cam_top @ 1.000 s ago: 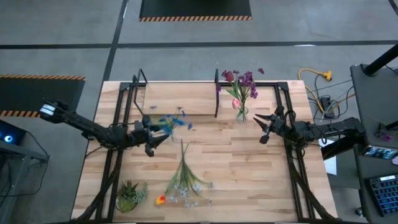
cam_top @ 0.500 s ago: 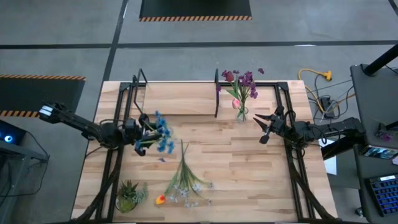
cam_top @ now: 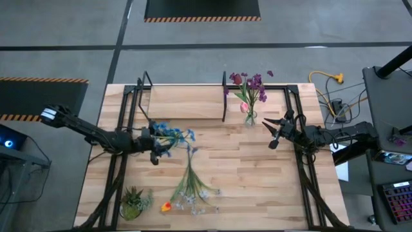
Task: Pick and place flowers into a vace then onto a shelf
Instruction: Put the blue flowers into the left transparent vase
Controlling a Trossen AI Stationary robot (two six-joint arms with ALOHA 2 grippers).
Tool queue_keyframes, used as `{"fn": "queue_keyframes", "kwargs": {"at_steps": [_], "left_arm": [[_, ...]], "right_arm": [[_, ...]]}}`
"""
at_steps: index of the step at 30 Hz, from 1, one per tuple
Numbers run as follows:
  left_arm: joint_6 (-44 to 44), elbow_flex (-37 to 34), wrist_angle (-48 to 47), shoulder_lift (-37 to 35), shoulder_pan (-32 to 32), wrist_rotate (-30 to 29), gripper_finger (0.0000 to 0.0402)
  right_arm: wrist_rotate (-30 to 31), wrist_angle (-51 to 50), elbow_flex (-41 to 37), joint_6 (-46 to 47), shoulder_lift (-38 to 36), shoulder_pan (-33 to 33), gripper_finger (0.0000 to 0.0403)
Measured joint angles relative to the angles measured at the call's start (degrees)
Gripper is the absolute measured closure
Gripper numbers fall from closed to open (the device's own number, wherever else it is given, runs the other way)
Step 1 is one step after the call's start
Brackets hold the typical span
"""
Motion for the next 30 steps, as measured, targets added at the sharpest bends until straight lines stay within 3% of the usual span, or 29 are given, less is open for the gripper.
{"fn": "queue_keyframes", "kwargs": {"at_steps": [6,20,24,30], "left_arm": [[-0.1,0.0,-4.0,2.0,0.0,0.0,0.0186],[-0.1,0.1,-13.1,-2.5,0.0,0.0,0.0186],[-2.4,5.2,-28.4,-4.8,0.0,0.0,0.0186],[-8.0,20.7,-58.5,-4.4,0.0,0.0,0.0186]], "right_arm": [[0.0,0.0,0.0,0.1,0.0,0.0,0.0335],[0.0,-0.2,0.0,1.5,0.0,0.0,0.0335],[0.0,-0.2,0.0,1.5,0.0,0.0,0.0335],[0.0,-0.3,0.0,1.5,0.0,0.0,0.0335]]}}
